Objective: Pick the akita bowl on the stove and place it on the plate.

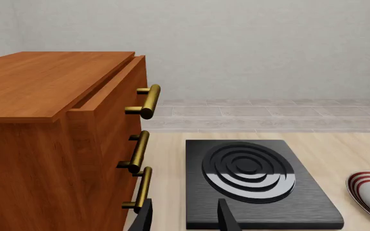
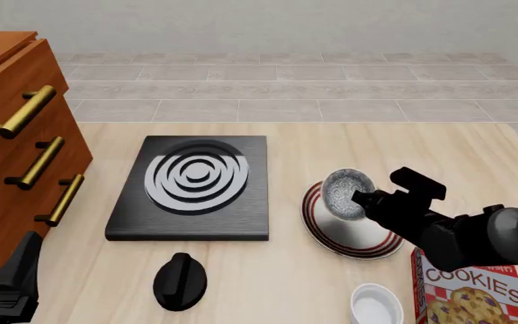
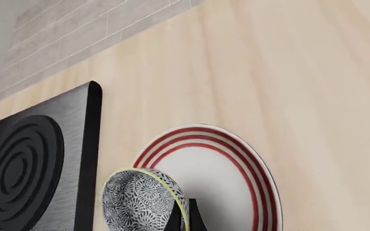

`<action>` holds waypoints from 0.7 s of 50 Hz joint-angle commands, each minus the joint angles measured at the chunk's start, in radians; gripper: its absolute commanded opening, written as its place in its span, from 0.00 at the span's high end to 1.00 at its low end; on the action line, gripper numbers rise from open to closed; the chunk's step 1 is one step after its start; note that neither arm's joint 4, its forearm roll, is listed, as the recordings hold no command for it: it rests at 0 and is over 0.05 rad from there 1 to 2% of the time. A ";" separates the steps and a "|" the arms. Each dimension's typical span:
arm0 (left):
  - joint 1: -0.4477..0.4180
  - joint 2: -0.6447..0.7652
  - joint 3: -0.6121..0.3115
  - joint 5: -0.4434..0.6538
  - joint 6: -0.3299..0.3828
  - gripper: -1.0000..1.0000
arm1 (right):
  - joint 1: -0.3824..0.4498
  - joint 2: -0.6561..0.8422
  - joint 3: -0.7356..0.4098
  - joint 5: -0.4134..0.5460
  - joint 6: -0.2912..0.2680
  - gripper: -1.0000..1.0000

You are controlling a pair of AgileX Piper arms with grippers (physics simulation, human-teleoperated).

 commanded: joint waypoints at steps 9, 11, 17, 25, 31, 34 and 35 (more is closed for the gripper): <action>0.000 0.000 0.000 0.000 0.000 0.00 | 0.000 0.035 0.016 -0.038 0.013 1.00; 0.000 0.000 0.000 0.000 0.000 0.00 | -0.001 0.035 0.015 -0.036 0.013 1.00; 0.000 0.000 0.000 0.000 0.000 0.00 | -0.002 0.040 0.013 -0.034 0.011 1.00; 0.000 0.000 0.000 0.000 0.000 0.00 | -0.001 0.047 0.016 -0.041 0.015 1.00; 0.000 0.000 0.000 0.000 0.000 0.00 | -0.002 0.044 0.014 -0.034 0.015 1.00; 0.000 0.000 0.000 0.000 0.000 0.00 | 0.000 0.042 0.015 -0.033 0.018 1.00; 0.000 0.000 0.000 0.000 0.000 0.00 | -0.002 0.041 0.014 -0.030 0.015 1.00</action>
